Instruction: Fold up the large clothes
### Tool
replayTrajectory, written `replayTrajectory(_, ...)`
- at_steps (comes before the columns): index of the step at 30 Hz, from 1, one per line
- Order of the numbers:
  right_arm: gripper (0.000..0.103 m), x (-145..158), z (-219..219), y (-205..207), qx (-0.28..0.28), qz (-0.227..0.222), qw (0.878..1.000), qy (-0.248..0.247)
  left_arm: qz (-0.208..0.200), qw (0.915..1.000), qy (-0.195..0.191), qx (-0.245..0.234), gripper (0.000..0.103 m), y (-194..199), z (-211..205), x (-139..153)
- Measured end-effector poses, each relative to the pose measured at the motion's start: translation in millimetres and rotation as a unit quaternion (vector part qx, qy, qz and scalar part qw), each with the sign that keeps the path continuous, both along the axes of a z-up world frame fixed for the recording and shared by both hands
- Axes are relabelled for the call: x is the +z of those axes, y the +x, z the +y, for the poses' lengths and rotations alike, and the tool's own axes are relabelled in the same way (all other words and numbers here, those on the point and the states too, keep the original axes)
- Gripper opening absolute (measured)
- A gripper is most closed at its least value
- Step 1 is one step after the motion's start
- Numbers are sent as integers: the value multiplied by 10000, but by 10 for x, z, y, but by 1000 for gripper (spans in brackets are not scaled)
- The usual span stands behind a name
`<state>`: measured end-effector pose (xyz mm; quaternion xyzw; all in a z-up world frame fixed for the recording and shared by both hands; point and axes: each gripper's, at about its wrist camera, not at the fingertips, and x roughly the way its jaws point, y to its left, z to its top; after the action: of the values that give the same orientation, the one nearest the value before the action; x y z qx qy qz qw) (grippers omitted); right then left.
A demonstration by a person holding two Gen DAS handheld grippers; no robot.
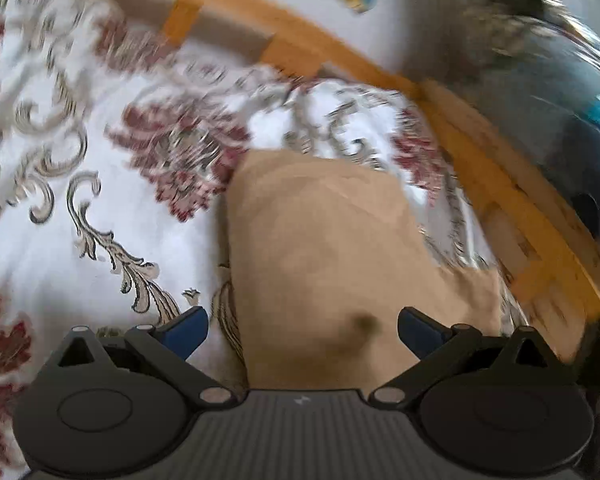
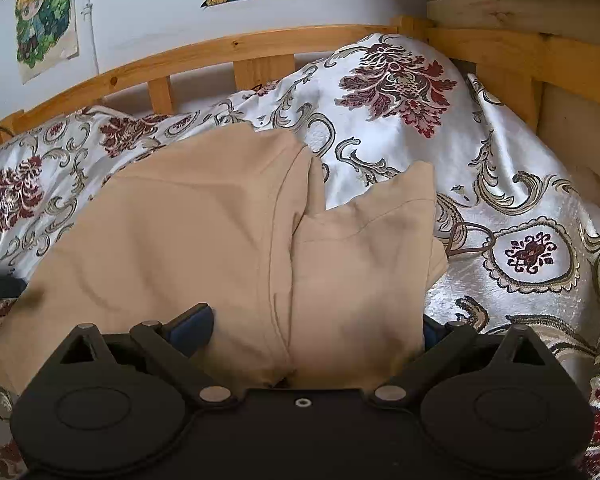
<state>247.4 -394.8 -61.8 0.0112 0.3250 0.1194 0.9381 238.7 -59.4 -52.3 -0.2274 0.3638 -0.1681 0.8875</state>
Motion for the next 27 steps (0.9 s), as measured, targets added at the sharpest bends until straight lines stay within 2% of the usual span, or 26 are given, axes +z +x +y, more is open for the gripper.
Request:
replayTrajectory(2,96,6,-12,4,-30,-27,10000,32,187,9997,129,-88,102,189,22,-39)
replayTrajectory(5,95,9,-30,8,-49,-40,9999,95,222,9983,376,-397,102,332,-42,-87)
replayTrajectory(10,95,7,-41,16,-56,-39,9999,129,534,9951,100,-830,103,442,-87,-177)
replayTrajectory(14,95,4,-47,25,-66,-43,9998,179,641,9922,99,-1069,103,512,-130,-224)
replayTrajectory(20,96,-6,-21,19,-60,-58,9999,108,878,9880,-262,-1241,103,657,-77,-376)
replayTrajectory(25,96,-18,1,25,-32,-109,9999,36,837,9874,-192,-1332,103,695,-113,-398)
replayTrajectory(26,94,-17,2,27,-31,-129,9999,24,863,9871,-157,-1340,103,705,-128,-390)
replayTrajectory(27,88,-11,1,28,-44,-158,9999,-5,894,9868,-99,-1344,103,717,-152,-373)
